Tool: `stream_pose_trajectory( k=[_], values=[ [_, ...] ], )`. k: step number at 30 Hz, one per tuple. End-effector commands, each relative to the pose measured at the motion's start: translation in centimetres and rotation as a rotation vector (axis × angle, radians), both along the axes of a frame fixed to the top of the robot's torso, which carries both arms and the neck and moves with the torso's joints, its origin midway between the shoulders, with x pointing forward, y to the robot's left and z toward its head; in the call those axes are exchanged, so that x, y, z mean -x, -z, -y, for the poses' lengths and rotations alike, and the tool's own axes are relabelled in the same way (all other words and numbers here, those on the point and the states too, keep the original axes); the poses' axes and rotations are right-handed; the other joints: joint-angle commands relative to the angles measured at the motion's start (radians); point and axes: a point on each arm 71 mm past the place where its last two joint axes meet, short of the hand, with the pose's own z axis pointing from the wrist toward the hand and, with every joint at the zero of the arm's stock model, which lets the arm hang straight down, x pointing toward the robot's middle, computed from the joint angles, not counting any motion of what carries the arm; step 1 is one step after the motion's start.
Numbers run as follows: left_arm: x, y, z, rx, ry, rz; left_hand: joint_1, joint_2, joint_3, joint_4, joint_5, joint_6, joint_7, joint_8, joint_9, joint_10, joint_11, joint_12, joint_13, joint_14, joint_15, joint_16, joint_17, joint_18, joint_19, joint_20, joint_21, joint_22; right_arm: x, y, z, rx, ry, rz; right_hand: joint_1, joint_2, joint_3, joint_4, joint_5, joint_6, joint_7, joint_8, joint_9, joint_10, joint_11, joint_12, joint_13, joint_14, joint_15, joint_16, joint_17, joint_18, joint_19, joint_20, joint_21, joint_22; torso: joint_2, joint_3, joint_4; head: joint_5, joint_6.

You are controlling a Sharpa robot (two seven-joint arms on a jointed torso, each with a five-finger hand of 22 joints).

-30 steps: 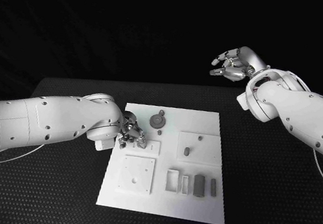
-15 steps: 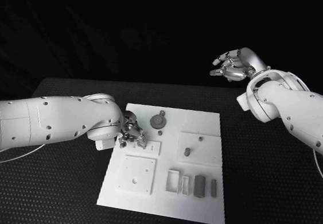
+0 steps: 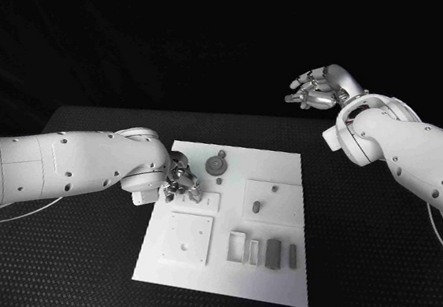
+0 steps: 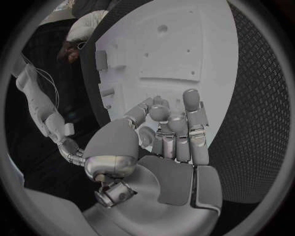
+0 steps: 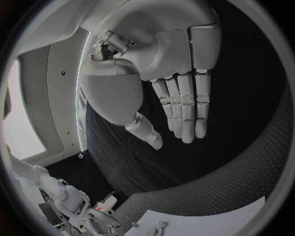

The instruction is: Assemble the parts on the task board

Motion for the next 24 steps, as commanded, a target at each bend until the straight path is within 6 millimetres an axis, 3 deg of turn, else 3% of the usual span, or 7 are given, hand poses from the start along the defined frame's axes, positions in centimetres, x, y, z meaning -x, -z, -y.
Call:
stream_pose_trajectory(
  k=[1, 10, 15, 24],
  values=[
    [0.14, 0.16, 0.14, -0.008, 0.023, -0.013, -0.002, 0.007, 0.005, -0.002, -0.006, 0.185, -0.036, 0.045, 0.04, -0.012, -0.014, 0.003, -0.001, -0.008, -0.016, 0.005, -0.002, -0.014, 0.004, -0.006, 0.005, 0.021, 0.02, 0.0, -0.26, -0.014, -0.03, -0.009, -0.011, 0.003, 0.004, 0.001, 0.003, -0.011, 0.002, -0.008, -0.005, -0.006, 0.011, -0.033, -0.046, -0.018, 0.021, -0.061, -0.029, 0.0, -0.028, 0.013, -0.033, -0.017, 0.0, 0.0003, 0.0004, 0.0, -0.001],
    [0.12, 0.24, 0.08, -0.014, 0.024, -0.016, -0.007, 0.007, 0.006, -0.001, -0.007, 0.191, -0.038, 0.052, 0.046, -0.009, -0.016, 0.006, 0.0, -0.007, -0.016, 0.009, -0.001, -0.014, 0.006, -0.007, 0.007, 0.022, 0.0, 0.0, -0.22, -0.022, -0.03, -0.009, -0.005, 0.005, -0.007, 0.002, 0.003, -0.013, 0.004, -0.008, -0.011, 0.006, 0.015, -0.052, -0.1, -0.006, 0.029, -0.112, -0.041, 0.006, -0.035, 0.026, -0.053, -0.027, 0.0, -0.0002, 0.0007, 0.0, -0.003],
    [0.18, 0.31, 0.16, -0.017, 0.035, -0.026, -0.017, 0.008, 0.007, -0.001, 0.025, 0.2, -0.043, 0.064, 0.055, -0.003, -0.02, 0.012, 0.001, -0.005, -0.013, 0.016, 0.001, -0.014, 0.008, -0.007, 0.012, 0.023, -0.02, 0.01, -0.27, -0.022, -0.031, -0.01, -0.004, 0.005, -0.01, 0.002, 0.003, -0.013, 0.004, -0.008, -0.012, 0.007, 0.015, -0.053, -0.107, -0.005, 0.03, -0.118, -0.041, 0.007, -0.036, 0.028, -0.055, -0.028, 0.0, 0.0001, 0.0004, -0.001, -0.005],
    [0.12, 0.33, 0.1, -0.019, 0.033, -0.024, -0.019, 0.008, 0.009, -0.006, 0.037, 0.202, -0.044, 0.069, 0.059, -0.002, -0.021, 0.014, 0.001, -0.004, -0.013, 0.019, 0.001, -0.014, 0.009, -0.007, 0.015, 0.023, -0.02, 0.01, -0.28, -0.023, -0.031, -0.01, -0.003, 0.005, -0.012, 0.002, 0.003, -0.014, 0.004, -0.008, -0.014, 0.007, 0.016, -0.053, -0.114, -0.004, 0.031, -0.124, -0.04, 0.008, -0.037, 0.03, -0.057, -0.028, 0.0, 0.0001, 0.0007, -0.001, -0.006]
  ],
)
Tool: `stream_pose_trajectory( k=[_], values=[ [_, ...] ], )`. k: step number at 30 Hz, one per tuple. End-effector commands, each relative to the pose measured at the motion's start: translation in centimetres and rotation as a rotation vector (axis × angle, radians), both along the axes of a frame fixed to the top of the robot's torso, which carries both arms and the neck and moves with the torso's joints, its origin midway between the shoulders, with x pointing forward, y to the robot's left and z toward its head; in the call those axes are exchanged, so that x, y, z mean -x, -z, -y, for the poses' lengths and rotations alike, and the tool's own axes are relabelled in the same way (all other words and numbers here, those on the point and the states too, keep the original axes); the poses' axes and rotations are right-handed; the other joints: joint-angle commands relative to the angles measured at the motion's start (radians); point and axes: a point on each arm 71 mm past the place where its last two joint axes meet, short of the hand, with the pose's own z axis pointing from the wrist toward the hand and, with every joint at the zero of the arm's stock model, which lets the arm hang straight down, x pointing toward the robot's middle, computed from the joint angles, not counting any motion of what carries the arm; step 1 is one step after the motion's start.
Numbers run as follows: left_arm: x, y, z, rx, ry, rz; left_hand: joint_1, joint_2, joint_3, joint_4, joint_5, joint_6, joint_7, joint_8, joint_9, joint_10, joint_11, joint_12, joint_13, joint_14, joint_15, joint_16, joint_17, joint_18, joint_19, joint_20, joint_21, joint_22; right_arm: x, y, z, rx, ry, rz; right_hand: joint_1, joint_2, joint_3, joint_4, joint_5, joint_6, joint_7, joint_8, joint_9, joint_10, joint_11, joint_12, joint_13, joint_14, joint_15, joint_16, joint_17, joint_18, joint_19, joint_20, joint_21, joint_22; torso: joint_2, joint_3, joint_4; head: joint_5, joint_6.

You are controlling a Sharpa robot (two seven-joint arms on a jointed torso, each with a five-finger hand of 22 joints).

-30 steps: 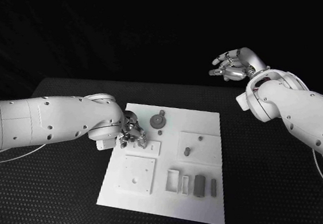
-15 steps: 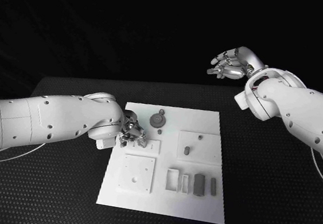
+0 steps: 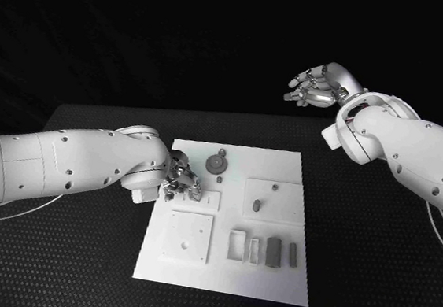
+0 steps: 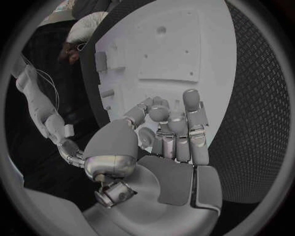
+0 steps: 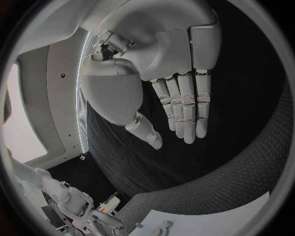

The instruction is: Assemble the parts on the task board

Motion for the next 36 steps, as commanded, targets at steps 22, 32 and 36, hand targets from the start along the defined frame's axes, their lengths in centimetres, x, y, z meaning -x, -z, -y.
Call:
stream_pose_trajectory(
  k=[22, 32, 36],
  values=[
    [0.0, 0.2, 0.4, -0.064, 0.064, 0.029, -0.003, 0.004, 0.004, -0.003, 0.007, 0.201, -0.045, 0.052, 0.061, -0.008, -0.015, 0.004, 0.0, -0.004, -0.012, 0.005, 0.001, -0.014, 0.006, -0.004, 0.008, 0.022, 0.0, 0.0, -0.2, -0.001, -0.019, -0.004, 0.006, 0.003, -0.008, 0.002, 0.003, -0.006, 0.001, -0.003, -0.004, 0.005, 0.001, -0.005, -0.014, 0.005, 0.004, -0.014, 0.004, 0.01, -0.004, 0.009, -0.008, -0.002, 0.0, 0.0009, 0.0003, -0.001, -0.006],
    [0.1, 0.2, 0.9, -0.09, 0.094, 0.034, -0.012, -0.002, 0.006, -0.001, 0.036, 0.205, -0.047, 0.06, 0.068, -0.004, -0.017, 0.008, 0.0, -0.002, -0.012, 0.009, 0.001, -0.013, 0.008, -0.004, 0.012, 0.022, 0.0, 0.1, -0.3, -0.002, -0.023, -0.011, 0.004, 0.004, -0.011, 0.002, 0.003, -0.006, 0.002, -0.003, -0.006, 0.004, 0.002, -0.005, -0.021, 0.005, 0.005, -0.02, 0.005, 0.011, -0.006, 0.012, -0.011, -0.003, 0.0, 0.0006, -0.0002, 0.001, -0.01],
    [0.1, 0.2, 1.0, -0.095, 0.099, 0.038, -0.018, -0.003, 0.008, -0.003, 0.068, 0.208, -0.048, 0.064, 0.071, -0.002, -0.018, 0.011, 0.0, -0.001, -0.011, 0.013, 0.002, -0.012, 0.008, -0.004, 0.016, 0.022, 0.0, 0.1, -0.3, -0.002, -0.024, -0.012, 0.003, 0.004, -0.013, 0.002, 0.003, -0.007, 0.002, -0.003, -0.007, 0.003, 0.003, -0.005, -0.024, 0.004, 0.006, -0.023, 0.006, 0.011, -0.007, 0.013, -0.013, -0.004, 0.0, 0.0011, -0.0009, 0.001, -0.01]
  ],
)
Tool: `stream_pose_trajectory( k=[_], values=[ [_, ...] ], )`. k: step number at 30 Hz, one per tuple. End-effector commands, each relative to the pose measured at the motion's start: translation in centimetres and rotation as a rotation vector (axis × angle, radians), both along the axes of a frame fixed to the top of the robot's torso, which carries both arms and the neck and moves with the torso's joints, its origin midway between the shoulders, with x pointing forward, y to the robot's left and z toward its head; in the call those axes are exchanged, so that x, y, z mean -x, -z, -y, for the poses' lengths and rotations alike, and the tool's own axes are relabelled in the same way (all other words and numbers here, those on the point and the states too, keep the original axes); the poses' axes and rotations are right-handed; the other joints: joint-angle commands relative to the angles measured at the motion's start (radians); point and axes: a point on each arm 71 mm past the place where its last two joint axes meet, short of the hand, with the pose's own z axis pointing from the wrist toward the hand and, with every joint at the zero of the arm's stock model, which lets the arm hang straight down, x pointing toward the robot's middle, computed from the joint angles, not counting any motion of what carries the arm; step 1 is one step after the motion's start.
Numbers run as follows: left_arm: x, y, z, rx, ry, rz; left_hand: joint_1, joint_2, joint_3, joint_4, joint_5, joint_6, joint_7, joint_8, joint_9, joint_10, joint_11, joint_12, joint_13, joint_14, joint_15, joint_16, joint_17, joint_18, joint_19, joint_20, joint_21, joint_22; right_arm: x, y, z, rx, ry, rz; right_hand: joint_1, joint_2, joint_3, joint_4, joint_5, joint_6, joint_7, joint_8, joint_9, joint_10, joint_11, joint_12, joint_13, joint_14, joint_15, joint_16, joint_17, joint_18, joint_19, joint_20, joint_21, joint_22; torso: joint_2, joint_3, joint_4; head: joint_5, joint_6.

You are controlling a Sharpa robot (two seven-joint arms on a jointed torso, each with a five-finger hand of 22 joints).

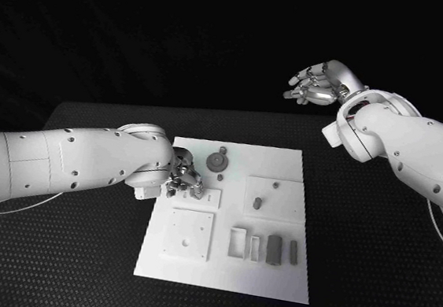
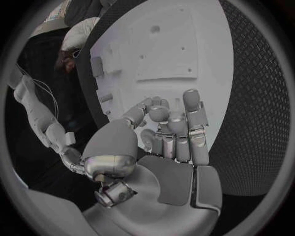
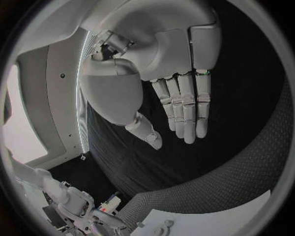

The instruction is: Assemble the parts on the task board

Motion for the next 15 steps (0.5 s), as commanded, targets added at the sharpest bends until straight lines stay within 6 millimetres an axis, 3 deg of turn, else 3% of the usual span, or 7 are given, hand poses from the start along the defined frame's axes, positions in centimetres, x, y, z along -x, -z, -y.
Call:
stream_pose_trajectory(
  k=[1, 15],
  values=[
    [0.21, 0.34, 0.2, -0.039, 0.039, -0.002, -0.015, 0.001, 0.007, 0.0, 0.014, 0.208, -0.048, 0.025, 0.071, -0.005, -0.014, 0.007, 0.0, -0.004, -0.007, 0.005, 0.001, -0.012, 0.008, -0.004, 0.004, 0.023, 0.01, 0.01, -0.14, -0.002, -0.016, -0.006, 0.003, 0.004, -0.004, -0.001, 0.003, -0.007, 0.003, -0.003, -0.002, 0.002, 0.003, -0.005, -0.002, 0.003, 0.005, -0.007, 0.002, 0.013, 0.0, 0.006, -0.005, -0.002, 0.0, 0.0006, -0.0011, 0.0, 0.0],
    [0.23, 0.27, 0.7, -0.042, 0.054, 0.012, -0.028, 0.006, 0.006, 0.004, 0.037, 0.227, -0.055, 0.038, 0.076, 0.012, -0.018, 0.017, 0.001, 0.007, -0.003, 0.017, 0.005, -0.013, 0.016, -0.001, 0.016, 0.023, 0.01, 0.03, -0.25, -0.001, -0.019, -0.008, 0.003, 0.005, -0.005, -0.001, 0.003, -0.008, 0.003, -0.003, -0.003, 0.001, 0.004, -0.004, -0.007, 0.002, 0.006, -0.011, 0.003, 0.013, -0.001, 0.008, -0.008, -0.002, 0.0, -0.0002, 0.0003, 0.0, -0.001]
  ],
)
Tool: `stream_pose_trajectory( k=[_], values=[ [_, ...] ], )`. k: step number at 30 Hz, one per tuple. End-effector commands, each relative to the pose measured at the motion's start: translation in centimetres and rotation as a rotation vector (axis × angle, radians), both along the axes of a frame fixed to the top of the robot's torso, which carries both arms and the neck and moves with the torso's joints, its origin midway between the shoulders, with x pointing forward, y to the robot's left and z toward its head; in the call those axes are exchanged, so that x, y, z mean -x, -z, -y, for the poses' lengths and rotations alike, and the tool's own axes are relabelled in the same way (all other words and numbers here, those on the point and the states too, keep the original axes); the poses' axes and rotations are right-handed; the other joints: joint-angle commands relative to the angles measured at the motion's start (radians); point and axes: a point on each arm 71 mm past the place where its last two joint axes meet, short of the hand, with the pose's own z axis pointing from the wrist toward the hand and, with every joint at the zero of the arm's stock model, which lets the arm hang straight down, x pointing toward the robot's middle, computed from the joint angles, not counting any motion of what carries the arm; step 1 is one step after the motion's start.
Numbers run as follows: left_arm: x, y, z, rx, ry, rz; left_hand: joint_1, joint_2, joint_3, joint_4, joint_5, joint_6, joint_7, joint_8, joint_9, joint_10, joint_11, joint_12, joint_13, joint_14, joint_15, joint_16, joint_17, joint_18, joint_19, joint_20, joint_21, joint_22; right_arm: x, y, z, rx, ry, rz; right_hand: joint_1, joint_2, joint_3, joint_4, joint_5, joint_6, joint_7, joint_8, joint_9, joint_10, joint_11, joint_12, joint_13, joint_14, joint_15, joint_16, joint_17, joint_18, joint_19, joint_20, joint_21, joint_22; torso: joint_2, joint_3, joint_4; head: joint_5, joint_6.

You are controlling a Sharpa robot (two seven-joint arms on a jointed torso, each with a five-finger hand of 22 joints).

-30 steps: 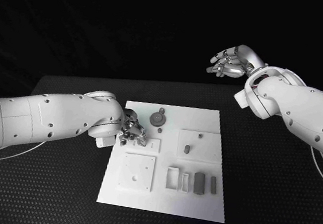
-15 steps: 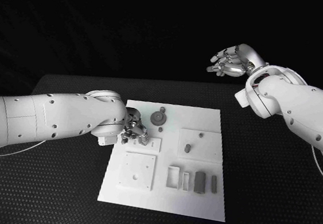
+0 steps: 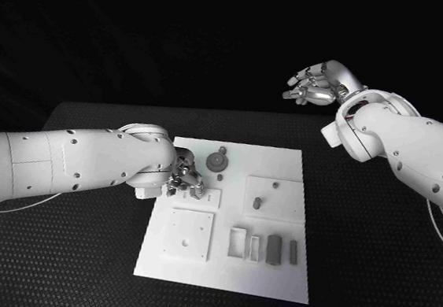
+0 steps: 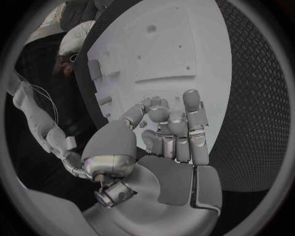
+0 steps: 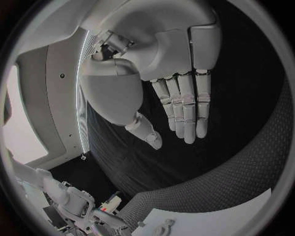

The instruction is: Assemble the parts on the task board

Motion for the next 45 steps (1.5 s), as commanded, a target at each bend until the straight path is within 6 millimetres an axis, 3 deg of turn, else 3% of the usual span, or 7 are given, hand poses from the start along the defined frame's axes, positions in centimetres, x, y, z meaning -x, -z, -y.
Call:
stream_pose_trajectory(
  k=[1, 15, 20, 38, 45],
  values=[
    [0.3, 0.3, 0.3, -0.015, 0.026, -0.008, -0.002, 0.015, 0.005, 0.005, 0.007, 0.23, -0.056, 0.006, 0.077, 0.004, -0.008, 0.006, 0.001, 0.008, -0.002, 0.006, 0.002, -0.013, 0.013, -0.003, 0.006, 0.024, 0.0, 0.0, -0.1, -0.001, -0.015, -0.003, 0.003, 0.005, -0.005, -0.001, 0.003, -0.006, 0.0, -0.003, -0.001, 0.001, 0.004, -0.004, -0.002, 0.002, 0.006, -0.007, 0.001, 0.014, -0.002, 0.008, -0.004, -0.002, 0.0, 0.0002, 0.0001, 0.001, -0.001],
    [0.2, 0.2, 0.8, -0.021, 0.042, 0.022, -0.018, 0.021, 0.005, 0.008, 0.019, 0.251, -0.064, 0.019, 0.08, 0.027, -0.013, 0.014, 0.0, 0.024, 0.004, 0.017, 0.006, -0.013, 0.026, 0.003, 0.022, 0.024, 0.0, 0.0, -0.1, 0.0, -0.02, -0.006, -0.003, 0.006, -0.009, 0.0, 0.003, -0.005, 0.001, -0.003, -0.003, 0.0, 0.005, -0.003, -0.008, 0.002, 0.008, -0.012, 0.004, 0.015, -0.003, 0.011, -0.007, -0.002, 0.0, -0.0002, 0.0, 0.001, 0.0],
    [0.1, 0.1, 0.9, -0.014, 0.037, 0.034, -0.022, 0.039, 0.01, 0.011, 0.019, 0.255, -0.067, 0.023, 0.081, 0.034, -0.016, 0.012, -0.004, 0.032, 0.006, 0.018, 0.006, -0.012, 0.032, 0.005, 0.027, 0.023, 0.2, 0.0, -0.2, -0.002, -0.027, -0.002, -0.003, 0.007, -0.009, 0.0, 0.003, -0.005, 0.001, -0.003, -0.003, 0.0, 0.005, -0.002, -0.009, 0.002, 0.008, -0.013, 0.004, 0.015, -0.003, 0.011, -0.007, -0.002, 0.001, -0.0008, 0.0011, 0.001, 0.002],
    [0.2, 0.2, 1.4, -0.028, 0.059, 0.034, -0.03, 0.036, 0.017, -0.001, 0.035, 0.264, -0.072, 0.034, 0.084, 0.042, -0.021, 0.015, -0.006, 0.045, 0.006, 0.02, 0.007, -0.012, 0.04, 0.01, 0.036, 0.022, 0.4, 0.0, -0.6, -0.003, -0.041, -0.003, -0.003, 0.006, -0.01, 0.0, 0.003, -0.005, 0.001, -0.003, -0.004, 0.0, 0.005, -0.001, -0.012, 0.002, 0.008, -0.015, 0.005, 0.015, -0.004, 0.011, -0.008, -0.003, 0.0, 0.0004, -0.0004, 0.0, -0.001],
    [0.3, 0.2, 1.5, -0.027, 0.064, 0.032, -0.046, 0.02, 0.013, 0.011, -0.009, 0.26, -0.072, 0.039, 0.085, 0.042, -0.021, 0.015, -0.009, 0.046, 0.006, 0.016, 0.008, -0.01, 0.04, 0.012, 0.036, 0.02, 0.4, 0.0, -0.7, -0.004, -0.044, -0.003, -0.003, 0.006, -0.01, -0.001, 0.003, -0.006, 0.001, -0.003, -0.004, -0.001, 0.005, -0.001, -0.013, 0.001, 0.009, -0.017, 0.006, 0.015, -0.005, 0.012, -0.009, -0.003, 0.0, -0.0003, -0.0007, -0.002, -0.001]
  ],
)
